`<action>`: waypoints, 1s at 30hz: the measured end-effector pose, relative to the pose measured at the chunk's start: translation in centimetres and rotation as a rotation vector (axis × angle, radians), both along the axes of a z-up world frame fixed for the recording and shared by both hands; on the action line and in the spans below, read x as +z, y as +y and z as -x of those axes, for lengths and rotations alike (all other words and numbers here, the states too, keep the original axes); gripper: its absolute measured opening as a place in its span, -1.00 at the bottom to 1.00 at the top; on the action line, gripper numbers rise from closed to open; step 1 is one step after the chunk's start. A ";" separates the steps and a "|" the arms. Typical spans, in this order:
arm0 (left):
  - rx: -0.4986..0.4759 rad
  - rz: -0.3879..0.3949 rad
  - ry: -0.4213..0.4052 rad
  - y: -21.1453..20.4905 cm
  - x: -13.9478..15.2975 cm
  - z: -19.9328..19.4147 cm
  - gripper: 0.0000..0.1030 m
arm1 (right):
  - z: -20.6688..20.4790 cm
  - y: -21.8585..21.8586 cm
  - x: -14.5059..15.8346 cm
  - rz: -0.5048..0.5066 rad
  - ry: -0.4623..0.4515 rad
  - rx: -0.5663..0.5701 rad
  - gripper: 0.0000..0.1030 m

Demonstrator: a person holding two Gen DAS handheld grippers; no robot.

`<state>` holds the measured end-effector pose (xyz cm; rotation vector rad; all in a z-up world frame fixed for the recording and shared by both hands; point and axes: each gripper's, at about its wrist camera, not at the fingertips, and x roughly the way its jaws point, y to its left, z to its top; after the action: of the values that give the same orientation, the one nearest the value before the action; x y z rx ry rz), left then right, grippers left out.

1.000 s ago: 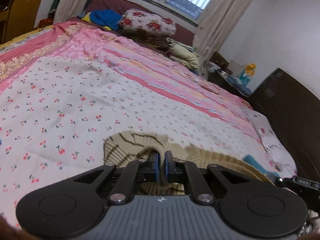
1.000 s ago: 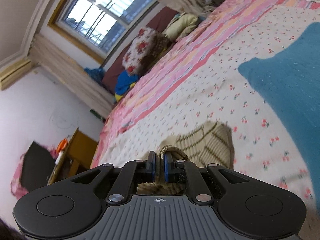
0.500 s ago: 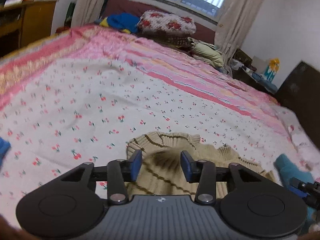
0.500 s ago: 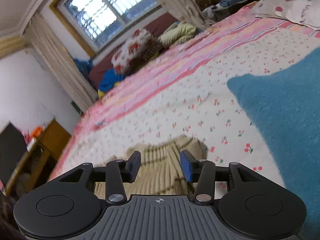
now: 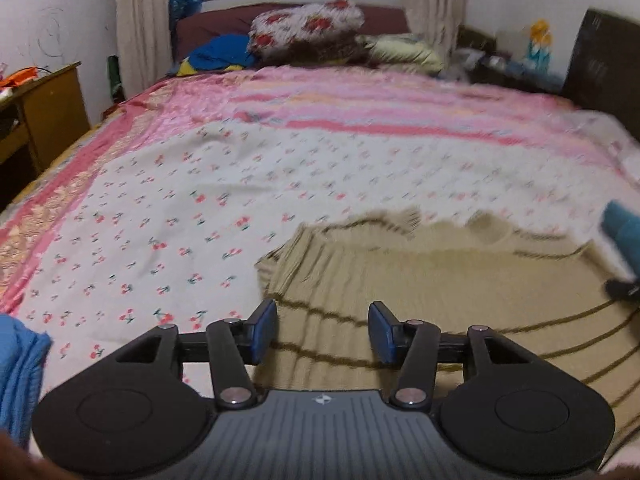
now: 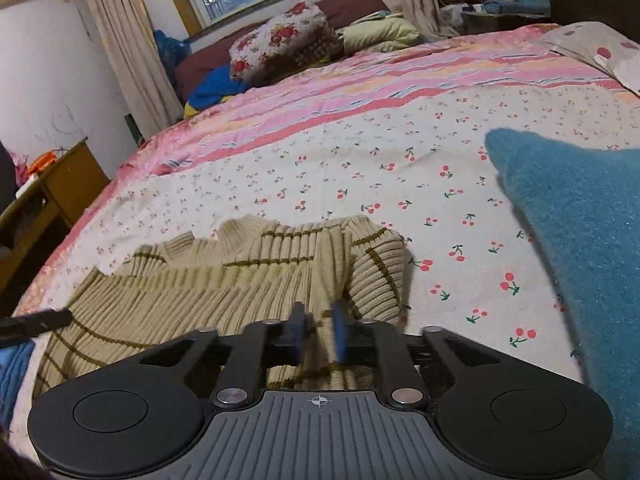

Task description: Fold small clothes

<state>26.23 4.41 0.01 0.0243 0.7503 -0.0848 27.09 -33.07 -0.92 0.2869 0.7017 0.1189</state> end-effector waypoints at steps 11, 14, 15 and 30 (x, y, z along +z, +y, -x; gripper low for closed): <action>0.121 -0.011 -0.001 1.8 -1.2 -1.6 -0.48 | -0.8 -0.4 0.5 0.043 -0.067 -0.042 -0.90; 0.126 -0.012 -0.001 1.9 -1.1 -1.8 -0.48 | -1.6 -1.4 -1.4 0.022 0.008 -0.073 -0.90; 0.127 -0.010 0.001 1.9 -1.1 -1.9 -0.48 | -1.5 -1.6 -1.3 0.006 0.007 -0.079 -0.89; 0.070 0.048 -0.074 2.9 1.0 1.5 -0.33 | 0.7 2.5 3.1 0.092 -0.104 -0.017 -0.37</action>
<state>24.69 7.34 0.96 -0.0446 0.6739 -0.0349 26.35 -30.52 2.21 0.1971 0.5996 0.0843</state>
